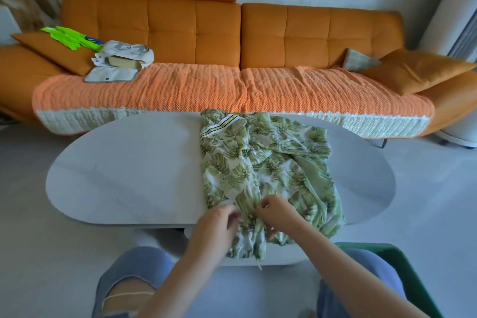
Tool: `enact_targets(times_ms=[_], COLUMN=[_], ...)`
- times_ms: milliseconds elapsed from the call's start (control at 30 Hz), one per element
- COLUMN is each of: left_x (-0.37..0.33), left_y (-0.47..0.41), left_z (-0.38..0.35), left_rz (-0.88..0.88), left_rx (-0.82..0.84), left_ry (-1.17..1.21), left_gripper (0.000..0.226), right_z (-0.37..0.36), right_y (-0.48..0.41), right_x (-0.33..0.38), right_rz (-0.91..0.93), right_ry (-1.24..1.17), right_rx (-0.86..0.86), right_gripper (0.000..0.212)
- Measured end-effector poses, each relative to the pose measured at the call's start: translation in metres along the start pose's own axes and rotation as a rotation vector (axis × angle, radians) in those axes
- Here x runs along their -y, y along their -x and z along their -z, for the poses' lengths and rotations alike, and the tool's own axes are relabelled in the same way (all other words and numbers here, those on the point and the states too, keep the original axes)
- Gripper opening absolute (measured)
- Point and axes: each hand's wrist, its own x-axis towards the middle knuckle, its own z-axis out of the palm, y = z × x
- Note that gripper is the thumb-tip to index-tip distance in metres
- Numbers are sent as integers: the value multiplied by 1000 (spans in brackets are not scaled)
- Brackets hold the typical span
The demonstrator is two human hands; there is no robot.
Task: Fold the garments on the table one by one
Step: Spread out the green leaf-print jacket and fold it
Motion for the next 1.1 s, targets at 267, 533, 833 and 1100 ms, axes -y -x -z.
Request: enact_targets(times_ms=[267, 533, 833, 1100], left_x=[26, 10, 0, -25], left_y=[-33, -63, -151, -247], left_z=[-20, -1, -22, -54], left_rz=[-144, -190, -171, -205], left_rx=[258, -111, 74, 240], left_ry=[-437, -171, -303, -467], left_gripper=[55, 32, 51, 58], right_z=[-14, 5, 124, 185], right_y=[-1, -14, -73, -139], right_x=[2, -20, -76, -91], right_rz=[417, 336, -52, -291], right_ry=[594, 249, -171, -439], right_rx=[-434, -285, -607, -524], right_gripper=[44, 36, 48, 42])
